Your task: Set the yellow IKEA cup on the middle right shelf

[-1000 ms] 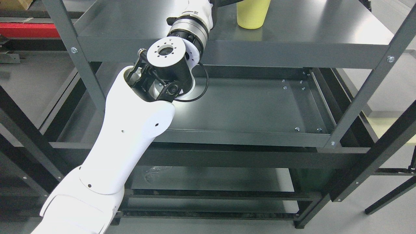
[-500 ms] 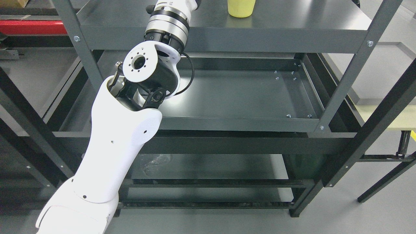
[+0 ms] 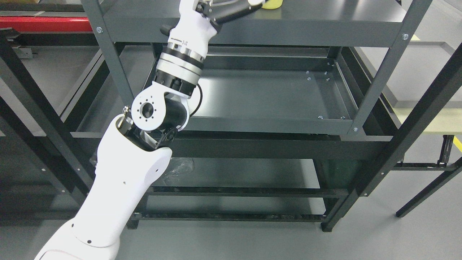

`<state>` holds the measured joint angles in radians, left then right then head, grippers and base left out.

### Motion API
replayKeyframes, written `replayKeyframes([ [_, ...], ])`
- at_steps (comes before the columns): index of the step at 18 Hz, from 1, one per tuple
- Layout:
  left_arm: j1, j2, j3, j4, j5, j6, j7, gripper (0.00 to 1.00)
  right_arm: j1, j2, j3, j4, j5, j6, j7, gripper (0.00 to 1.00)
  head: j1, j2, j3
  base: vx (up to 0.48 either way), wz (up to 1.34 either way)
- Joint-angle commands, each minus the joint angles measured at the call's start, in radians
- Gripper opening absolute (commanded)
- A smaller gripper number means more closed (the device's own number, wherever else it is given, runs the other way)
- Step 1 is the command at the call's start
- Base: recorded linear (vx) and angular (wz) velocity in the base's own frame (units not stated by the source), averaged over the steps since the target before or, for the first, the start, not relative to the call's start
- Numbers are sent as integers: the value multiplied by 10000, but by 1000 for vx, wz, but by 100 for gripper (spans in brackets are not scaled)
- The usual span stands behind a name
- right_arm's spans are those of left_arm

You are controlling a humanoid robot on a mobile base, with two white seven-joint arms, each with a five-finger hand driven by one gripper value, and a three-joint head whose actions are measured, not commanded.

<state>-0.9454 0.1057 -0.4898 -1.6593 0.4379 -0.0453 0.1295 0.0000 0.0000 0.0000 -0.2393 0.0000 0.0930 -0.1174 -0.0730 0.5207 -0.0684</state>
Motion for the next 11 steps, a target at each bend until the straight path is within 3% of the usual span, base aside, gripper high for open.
replayKeyframes([
  [1, 1551, 646, -1160, 209, -253, -1153, -1260, 99, 138, -175, 169, 0, -245, 6, 9, 99, 0, 0, 0, -130, 1],
  [7, 3683, 754, -581, 1036, -757, -2001, -2553, 99, 138, -175, 169, 0, -245, 6, 9, 99, 0, -1, 0, -98, 69],
  [9, 4236, 555, 445, 1741, -1201, -1894, -2537, 99, 138, -175, 169, 0, -245, 6, 9, 99, 0, -1, 0, -82, 48],
  [11, 5048, -178, 1839, 2386, -2180, -1711, -2522, 99, 138, -175, 169, 0, -245, 6, 9, 99, 0, -1, 0, -58, 4],
])
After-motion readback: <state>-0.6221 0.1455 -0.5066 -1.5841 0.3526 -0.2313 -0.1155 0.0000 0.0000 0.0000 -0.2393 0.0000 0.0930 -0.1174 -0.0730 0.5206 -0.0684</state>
